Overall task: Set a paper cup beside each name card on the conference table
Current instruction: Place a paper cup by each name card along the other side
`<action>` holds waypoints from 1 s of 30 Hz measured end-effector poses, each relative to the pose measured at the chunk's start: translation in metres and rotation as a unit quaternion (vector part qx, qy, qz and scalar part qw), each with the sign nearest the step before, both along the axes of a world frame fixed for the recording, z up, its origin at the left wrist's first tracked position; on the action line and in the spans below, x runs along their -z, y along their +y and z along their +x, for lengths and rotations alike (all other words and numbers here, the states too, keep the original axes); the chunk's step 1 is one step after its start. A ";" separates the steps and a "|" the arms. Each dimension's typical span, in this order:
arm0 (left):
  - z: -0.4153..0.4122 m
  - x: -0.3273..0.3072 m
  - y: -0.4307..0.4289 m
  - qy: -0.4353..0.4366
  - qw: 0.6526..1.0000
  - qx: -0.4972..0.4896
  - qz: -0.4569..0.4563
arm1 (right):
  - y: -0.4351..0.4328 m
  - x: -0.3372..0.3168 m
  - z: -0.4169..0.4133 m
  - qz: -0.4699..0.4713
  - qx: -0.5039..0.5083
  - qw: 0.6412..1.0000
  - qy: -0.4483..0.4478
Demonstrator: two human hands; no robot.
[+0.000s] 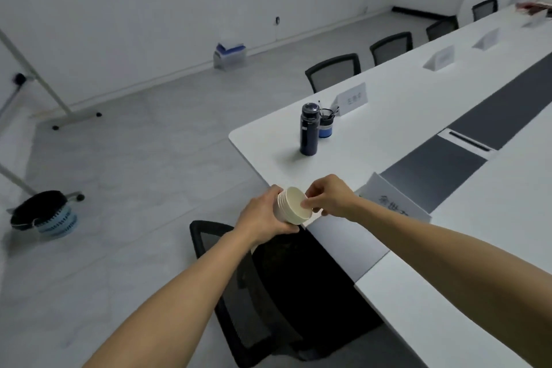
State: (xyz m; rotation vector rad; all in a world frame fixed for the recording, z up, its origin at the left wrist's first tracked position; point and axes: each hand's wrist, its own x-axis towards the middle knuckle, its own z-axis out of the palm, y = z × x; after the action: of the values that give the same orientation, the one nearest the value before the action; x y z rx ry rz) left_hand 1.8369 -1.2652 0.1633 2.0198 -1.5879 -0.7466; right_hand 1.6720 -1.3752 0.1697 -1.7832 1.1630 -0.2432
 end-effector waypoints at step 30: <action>-0.105 0.074 -0.244 -0.013 0.984 0.072 0.163 | -0.260 0.104 -0.215 -0.003 0.382 0.919 0.095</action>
State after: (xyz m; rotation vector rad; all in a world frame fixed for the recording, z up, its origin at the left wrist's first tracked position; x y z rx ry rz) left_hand 1.7318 -1.5094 0.0897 2.1589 -1.7349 -1.1006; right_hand 1.4571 -1.6356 0.0659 -1.2925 1.9698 -0.5346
